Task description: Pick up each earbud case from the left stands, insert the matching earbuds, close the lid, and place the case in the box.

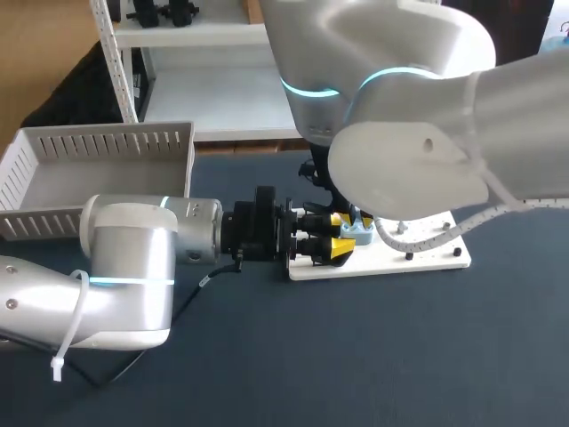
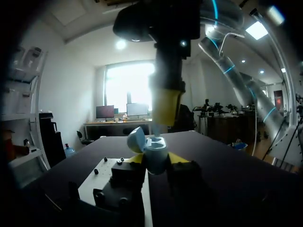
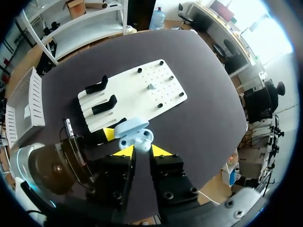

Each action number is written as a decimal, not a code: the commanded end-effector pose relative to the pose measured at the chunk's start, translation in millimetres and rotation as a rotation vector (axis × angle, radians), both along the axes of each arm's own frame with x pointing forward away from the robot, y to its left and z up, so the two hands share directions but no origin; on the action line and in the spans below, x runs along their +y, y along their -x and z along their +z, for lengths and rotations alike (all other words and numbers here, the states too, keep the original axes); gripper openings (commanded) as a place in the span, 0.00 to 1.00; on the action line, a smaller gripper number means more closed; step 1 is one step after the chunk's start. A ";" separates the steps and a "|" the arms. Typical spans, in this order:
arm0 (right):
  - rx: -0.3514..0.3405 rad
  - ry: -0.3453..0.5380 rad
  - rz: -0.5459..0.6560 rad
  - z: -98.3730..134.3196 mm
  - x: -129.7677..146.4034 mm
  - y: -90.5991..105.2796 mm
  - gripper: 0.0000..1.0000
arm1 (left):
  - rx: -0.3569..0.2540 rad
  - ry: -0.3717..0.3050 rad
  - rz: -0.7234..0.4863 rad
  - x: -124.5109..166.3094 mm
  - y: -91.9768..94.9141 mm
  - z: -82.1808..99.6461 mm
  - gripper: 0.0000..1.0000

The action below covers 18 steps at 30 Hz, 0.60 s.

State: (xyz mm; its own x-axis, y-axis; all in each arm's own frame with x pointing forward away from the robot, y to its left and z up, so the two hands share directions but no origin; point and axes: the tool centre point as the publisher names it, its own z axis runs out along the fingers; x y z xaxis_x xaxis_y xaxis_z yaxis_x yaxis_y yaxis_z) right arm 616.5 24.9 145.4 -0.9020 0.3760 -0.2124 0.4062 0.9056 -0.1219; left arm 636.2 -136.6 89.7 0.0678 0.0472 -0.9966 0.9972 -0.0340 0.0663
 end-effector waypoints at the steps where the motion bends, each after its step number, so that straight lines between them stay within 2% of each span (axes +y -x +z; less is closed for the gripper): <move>1: 0.006 0.005 -0.002 -1.0 0.7 -2.7 0.00 | -0.001 0.002 -0.002 -0.1 -0.7 -0.9 0.00; 18: 0.012 0.009 -0.009 -4.0 -3.2 -5.8 0.00 | -0.001 0.002 -0.002 -0.1 -0.7 -0.9 0.00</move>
